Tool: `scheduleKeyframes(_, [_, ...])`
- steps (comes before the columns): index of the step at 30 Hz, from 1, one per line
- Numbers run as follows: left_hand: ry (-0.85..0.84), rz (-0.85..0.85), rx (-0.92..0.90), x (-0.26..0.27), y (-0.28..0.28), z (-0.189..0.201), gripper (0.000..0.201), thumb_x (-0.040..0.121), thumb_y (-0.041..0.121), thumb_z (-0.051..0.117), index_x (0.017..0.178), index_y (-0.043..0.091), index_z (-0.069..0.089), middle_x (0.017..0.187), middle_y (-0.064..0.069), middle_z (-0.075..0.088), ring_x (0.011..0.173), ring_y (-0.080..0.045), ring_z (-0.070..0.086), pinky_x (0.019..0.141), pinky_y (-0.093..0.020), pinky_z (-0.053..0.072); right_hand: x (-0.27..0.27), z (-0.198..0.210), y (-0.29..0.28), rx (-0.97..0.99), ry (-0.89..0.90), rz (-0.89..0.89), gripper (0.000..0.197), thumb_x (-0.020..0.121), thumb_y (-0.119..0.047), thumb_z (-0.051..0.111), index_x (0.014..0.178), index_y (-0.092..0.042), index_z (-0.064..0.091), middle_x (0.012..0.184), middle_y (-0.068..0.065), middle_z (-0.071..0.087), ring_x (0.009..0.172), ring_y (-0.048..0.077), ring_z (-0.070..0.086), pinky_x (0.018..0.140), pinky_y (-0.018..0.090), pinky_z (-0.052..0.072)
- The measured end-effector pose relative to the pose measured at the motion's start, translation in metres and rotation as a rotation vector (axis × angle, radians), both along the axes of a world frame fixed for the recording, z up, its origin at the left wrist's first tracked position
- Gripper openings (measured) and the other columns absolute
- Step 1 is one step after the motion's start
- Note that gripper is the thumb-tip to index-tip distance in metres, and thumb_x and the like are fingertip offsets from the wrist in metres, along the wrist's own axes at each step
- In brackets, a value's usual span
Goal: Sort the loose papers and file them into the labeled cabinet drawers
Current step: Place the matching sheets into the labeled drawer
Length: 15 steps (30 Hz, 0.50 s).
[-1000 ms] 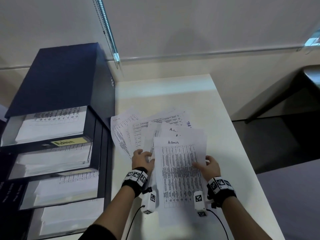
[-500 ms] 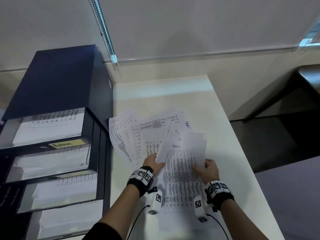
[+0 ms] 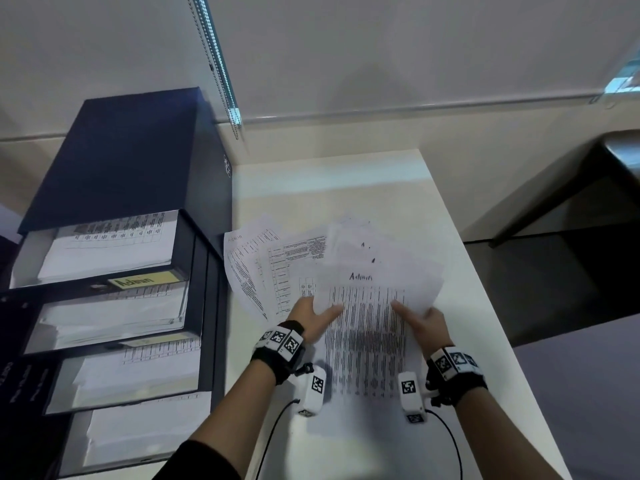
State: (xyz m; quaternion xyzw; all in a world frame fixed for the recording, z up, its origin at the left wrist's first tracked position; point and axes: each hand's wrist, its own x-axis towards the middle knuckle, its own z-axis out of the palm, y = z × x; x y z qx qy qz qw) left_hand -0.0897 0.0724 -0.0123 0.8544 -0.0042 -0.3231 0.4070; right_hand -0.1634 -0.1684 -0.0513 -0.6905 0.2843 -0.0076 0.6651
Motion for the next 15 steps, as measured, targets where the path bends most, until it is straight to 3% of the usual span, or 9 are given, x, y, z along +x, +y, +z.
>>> scheduleKeyframes(1, [-0.037,0.038,-0.052,0.004,-0.002,0.014,0.063,0.084,0.067,0.057,0.11,0.01,0.059,0.105,0.003,0.063,0.096,-0.014,0.062,0.092,-0.035,0.046,0.007,0.009,-0.002,0.016,-0.019,0.01,0.067,0.057,-0.044,0.088,0.109,-0.005,0.07,0.098,0.006,0.076,0.095,0.023,0.073,0.083,0.037,0.058])
scheduleKeyframes(2, [-0.098,0.07,-0.109,0.008,-0.004,0.033,0.045,0.088,0.06,0.057,0.083,0.016,0.057,0.076,0.01,0.059,0.07,-0.006,0.06,0.079,-0.029,0.046,0.014,0.02,-0.005,0.012,-0.047,0.034,0.066,0.06,-0.04,0.089,0.111,-0.004,0.068,0.102,0.009,0.075,0.098,0.025,0.072,0.085,0.04,0.058])
scheduleKeyframes(3, [-0.147,0.1,-0.167,0.014,-0.006,0.048,0.044,0.091,0.055,0.056,0.066,0.019,0.047,0.055,0.014,0.048,0.048,-0.003,0.048,0.065,-0.022,0.045,0.022,0.03,-0.009,-0.023,-0.068,0.049,0.067,0.061,-0.039,0.09,0.111,-0.002,0.067,0.106,0.016,0.073,0.1,0.031,0.07,0.086,0.045,0.057])
scheduleKeyframes(5, [-0.239,0.162,-0.267,0.027,-0.01,0.081,0.048,0.091,0.05,0.058,0.059,0.02,0.038,0.041,0.012,0.035,0.033,-0.003,0.032,0.042,-0.014,0.035,0.038,0.053,-0.017,-0.143,-0.11,0.058,0.08,0.062,-0.052,0.089,0.109,0.004,0.059,0.112,0.03,0.063,0.101,0.047,0.063,0.086,0.058,0.055])
scheduleKeyframes(7, [-0.378,0.177,-0.349,0.039,-0.008,0.105,0.038,0.091,0.042,0.062,0.064,0.02,0.047,0.044,0.012,0.045,0.034,0.003,0.04,0.041,-0.008,0.036,0.05,0.08,-0.018,-0.194,-0.191,0.087,0.072,0.069,-0.054,0.083,0.107,0.003,0.061,0.106,0.029,0.066,0.097,0.045,0.065,0.081,0.056,0.057])
scheduleKeyframes(9, [-0.421,0.141,-0.454,0.048,-0.006,0.119,0.013,0.088,0.034,0.069,0.083,0.024,0.063,0.067,0.018,0.065,0.06,0.014,0.06,0.06,-0.004,0.05,0.057,0.107,-0.013,-0.179,-0.291,0.088,0.041,0.082,-0.033,0.078,0.11,-0.005,0.067,0.101,0.009,0.074,0.094,0.022,0.072,0.08,0.035,0.059])
scheduleKeyframes(11, [-0.467,0.124,-0.507,0.053,-0.003,0.122,0.018,0.084,0.03,0.075,0.097,0.032,0.063,0.091,0.017,0.069,0.081,0.015,0.064,0.069,-0.003,0.049,0.059,0.121,-0.009,-0.173,-0.335,0.102,0.03,0.085,-0.02,0.075,0.112,-0.008,0.067,0.102,-0.002,0.074,0.092,0.008,0.072,0.078,0.022,0.057])
scheduleKeyframes(13, [-0.457,0.118,-0.499,0.051,0.001,0.111,0.025,0.082,0.028,0.077,0.102,0.031,0.063,0.096,0.016,0.069,0.085,0.015,0.064,0.068,-0.003,0.048,0.06,0.109,-0.009,-0.218,-0.301,0.117,0.035,0.081,-0.021,0.079,0.112,-0.009,0.067,0.102,-0.002,0.074,0.092,0.009,0.072,0.079,0.025,0.057])
scheduleKeyframes(15, [-0.382,0.123,-0.452,0.045,0.004,0.093,0.023,0.081,0.031,0.077,0.101,0.024,0.067,0.094,0.011,0.071,0.083,0.006,0.067,0.07,-0.012,0.051,0.057,0.087,-0.011,-0.233,-0.185,0.147,0.039,0.076,-0.02,0.084,0.11,-0.01,0.068,0.101,0.002,0.075,0.09,0.013,0.072,0.081,0.033,0.058])
